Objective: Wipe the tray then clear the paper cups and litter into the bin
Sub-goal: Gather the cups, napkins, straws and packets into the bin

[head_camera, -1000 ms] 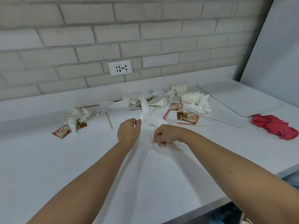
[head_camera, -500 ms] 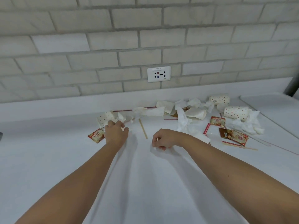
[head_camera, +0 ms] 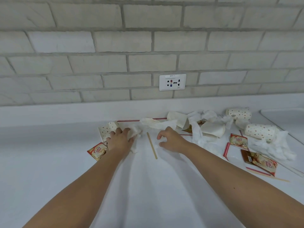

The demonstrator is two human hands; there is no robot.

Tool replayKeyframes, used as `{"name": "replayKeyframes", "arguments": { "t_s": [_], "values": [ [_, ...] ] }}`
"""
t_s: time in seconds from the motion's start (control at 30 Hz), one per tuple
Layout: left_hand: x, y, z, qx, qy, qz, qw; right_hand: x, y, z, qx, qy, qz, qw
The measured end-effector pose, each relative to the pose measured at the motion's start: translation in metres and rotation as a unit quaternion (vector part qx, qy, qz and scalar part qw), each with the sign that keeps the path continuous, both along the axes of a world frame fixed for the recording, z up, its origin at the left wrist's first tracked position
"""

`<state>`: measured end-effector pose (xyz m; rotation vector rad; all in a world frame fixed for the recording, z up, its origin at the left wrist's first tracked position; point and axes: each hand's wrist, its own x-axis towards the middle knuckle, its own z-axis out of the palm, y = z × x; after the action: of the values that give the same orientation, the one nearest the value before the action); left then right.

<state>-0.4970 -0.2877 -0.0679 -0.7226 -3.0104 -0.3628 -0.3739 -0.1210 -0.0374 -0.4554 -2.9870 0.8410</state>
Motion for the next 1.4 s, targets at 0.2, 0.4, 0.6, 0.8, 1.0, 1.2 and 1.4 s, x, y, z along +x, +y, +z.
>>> {"name": "replayKeyframes", "arguments": {
  "t_s": [0.2,0.4,0.6,0.8,1.0,1.2,1.4],
  "values": [
    [-0.005,0.003,-0.012,0.029,0.018,-0.026,0.999,-0.036,0.019,-0.001,0.061,0.018,-0.047,0.997],
    [-0.009,0.006,-0.018,0.097,0.009,-0.06,0.993,-0.061,0.024,-0.018,0.101,-0.051,-0.056,0.992],
    [-0.006,0.001,-0.014,0.301,-0.018,-0.021,0.953,-0.063,0.022,-0.035,0.138,-0.026,-0.049,0.989],
    [-0.011,-0.003,0.004,0.405,0.026,-0.008,0.914,-0.061,0.018,-0.007,0.057,0.105,-0.113,0.986],
    [-0.007,-0.011,0.03,0.496,0.016,0.046,0.867,-0.056,0.01,0.032,-0.143,0.259,-0.163,0.941],
    [-0.003,-0.025,0.039,0.549,-0.025,0.072,0.832,-0.05,0.005,0.043,-0.228,0.255,-0.115,0.933],
    [0.007,-0.019,0.041,0.513,-0.085,0.075,0.851,-0.029,0.004,0.062,-0.211,0.093,-0.132,0.964]
  ]
}}
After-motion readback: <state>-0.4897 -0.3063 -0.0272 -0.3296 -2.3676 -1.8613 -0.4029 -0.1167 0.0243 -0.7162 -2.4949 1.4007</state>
